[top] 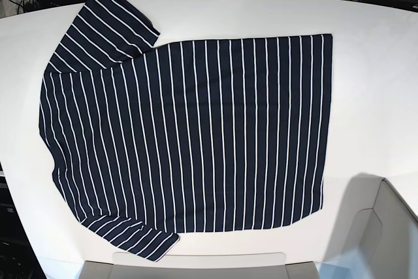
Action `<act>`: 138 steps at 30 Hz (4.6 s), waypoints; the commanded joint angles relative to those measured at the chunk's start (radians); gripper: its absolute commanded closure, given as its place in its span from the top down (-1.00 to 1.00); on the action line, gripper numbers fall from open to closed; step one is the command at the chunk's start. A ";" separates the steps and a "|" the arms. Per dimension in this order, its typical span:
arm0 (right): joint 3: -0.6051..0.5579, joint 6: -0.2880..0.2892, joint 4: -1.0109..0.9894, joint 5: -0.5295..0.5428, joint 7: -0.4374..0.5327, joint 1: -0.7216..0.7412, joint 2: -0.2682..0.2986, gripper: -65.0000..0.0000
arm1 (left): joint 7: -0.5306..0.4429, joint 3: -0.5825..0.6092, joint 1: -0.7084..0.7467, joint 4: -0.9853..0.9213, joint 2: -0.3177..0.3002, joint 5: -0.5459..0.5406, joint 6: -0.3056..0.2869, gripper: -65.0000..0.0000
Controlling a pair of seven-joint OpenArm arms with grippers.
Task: Fold the T-shirt properly
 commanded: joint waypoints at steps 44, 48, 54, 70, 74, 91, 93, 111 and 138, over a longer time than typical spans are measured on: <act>0.141 0.004 0.661 -0.002 -0.054 -0.481 0.170 -0.99 | 0.126 -0.003 0.419 0.653 -0.007 -0.003 0.004 -0.93; 0.238 0.004 0.798 -0.002 -0.065 -0.587 0.179 -0.99 | 0.191 -0.003 0.495 0.800 -0.029 -0.003 0.004 -0.93; 0.347 0.004 1.001 0.001 -0.065 -0.727 0.224 -1.00 | 0.277 -0.005 0.593 1.053 -0.033 -0.003 0.004 -0.93; 0.594 0.004 1.657 0.002 -0.158 -0.949 0.216 -1.00 | 0.393 -0.167 0.750 1.624 -0.026 -0.001 0.004 -0.93; 0.623 0.004 1.659 0.004 -0.164 -0.831 0.222 -1.00 | 0.393 -0.180 0.696 1.693 -0.024 -0.001 0.004 -0.93; 0.678 0.012 1.662 0.004 -0.451 -0.265 0.305 -1.00 | 0.447 -0.183 0.251 1.712 0.016 -0.001 -0.001 -0.93; 0.678 0.012 1.662 0.014 -0.497 -0.208 0.314 -1.00 | 0.442 -0.181 0.224 1.712 0.023 -0.001 -0.022 -0.92; 0.975 0.191 1.637 0.392 -0.764 -0.093 0.331 -0.71 | 0.453 -0.177 0.139 1.713 0.043 0.002 -0.334 -0.92; 1.194 0.156 0.956 0.828 -0.833 -0.337 0.241 -0.62 | 0.456 -0.174 0.313 1.715 -0.040 0.002 -0.335 -0.92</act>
